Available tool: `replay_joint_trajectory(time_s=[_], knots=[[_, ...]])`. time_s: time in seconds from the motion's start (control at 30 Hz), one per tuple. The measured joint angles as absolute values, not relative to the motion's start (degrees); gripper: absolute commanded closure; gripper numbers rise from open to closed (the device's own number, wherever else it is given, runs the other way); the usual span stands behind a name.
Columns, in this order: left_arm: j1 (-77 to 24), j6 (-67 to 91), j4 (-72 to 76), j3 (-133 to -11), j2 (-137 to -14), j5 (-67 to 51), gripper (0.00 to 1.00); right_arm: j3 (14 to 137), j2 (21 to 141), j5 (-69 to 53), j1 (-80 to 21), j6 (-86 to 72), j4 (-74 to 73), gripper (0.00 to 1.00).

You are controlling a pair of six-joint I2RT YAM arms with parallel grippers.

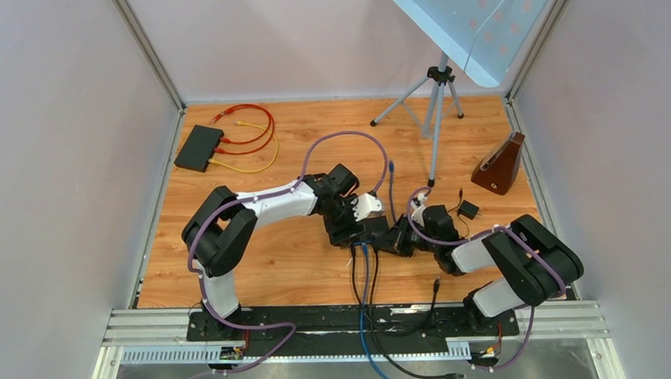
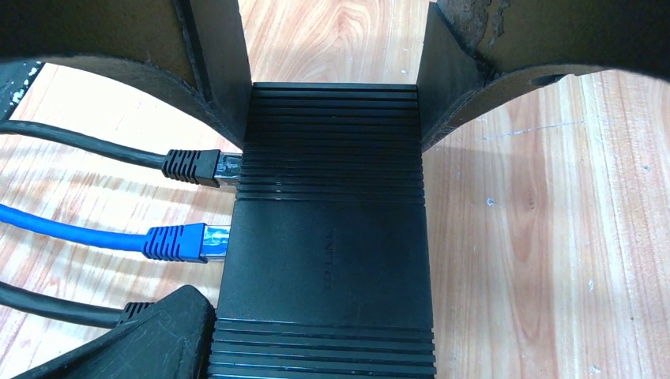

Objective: Pull the plug from the switch port
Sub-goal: Pull the connector from the switch port, then pick up the connector from the corner of the board.

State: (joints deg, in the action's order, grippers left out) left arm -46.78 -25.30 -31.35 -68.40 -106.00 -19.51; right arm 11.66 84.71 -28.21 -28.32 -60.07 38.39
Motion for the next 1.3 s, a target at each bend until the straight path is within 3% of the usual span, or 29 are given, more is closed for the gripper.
replay_joint_trajectory(time_s=[0.23,0.43,0.6,0.63,0.7,0.73,0.77,0.8,0.83,0.9,1.3], knots=[[-46.9,-24.4,-31.9,-68.5,-106.0,-19.5,0.37,6.4,86.1,-32.9,-28.4,-62.3,46.8,1.00],[-46.9,-23.2,-31.9,-68.8,-106.2,-19.4,0.36,7.5,84.6,-35.8,-29.1,-61.6,42.4,1.00],[-46.9,-23.0,-31.9,-68.8,-106.2,-19.4,0.36,7.5,73.8,-29.2,-29.1,-61.3,31.7,1.00],[-46.9,-23.0,-31.9,-68.8,-106.2,-19.3,0.35,7.5,70.4,-26.9,-29.1,-61.2,28.7,0.94],[-46.9,-23.0,-31.9,-68.8,-106.2,-19.2,0.31,7.6,64.0,-22.3,-29.1,-60.7,23.0,0.65],[-46.9,-23.0,-31.8,-68.8,-106.2,-19.1,0.27,7.6,60.9,-20.0,-29.1,-60.4,20.3,0.55],[-47.0,-22.9,-31.8,-68.8,-106.2,-19.0,0.24,7.6,58.1,-18.0,-29.1,-60.1,17.7,0.52],[-47.0,-22.8,-31.8,-68.8,-106.2,-19.0,0.21,7.6,55.9,-16.2,-29.1,-59.8,15.7,0.50],[-47.0,-22.6,-31.6,-68.7,-106.2,-18.9,0.08,7.5,53.8,-14.6,-29.1,-59.1,13.8,0.49],[-47.0,-22.0,-30.7,-68.5,-106.1,-18.7,0.01,7.5,50.4,-12.3,-29.1,-58.4,10.4,0.48],[-47.1,-18.0,-24.2,-62.4,-101.9,-15.5,0.00,8.6,45.8,-17.5,-29.1,-55.6,-4.8,0.53]])
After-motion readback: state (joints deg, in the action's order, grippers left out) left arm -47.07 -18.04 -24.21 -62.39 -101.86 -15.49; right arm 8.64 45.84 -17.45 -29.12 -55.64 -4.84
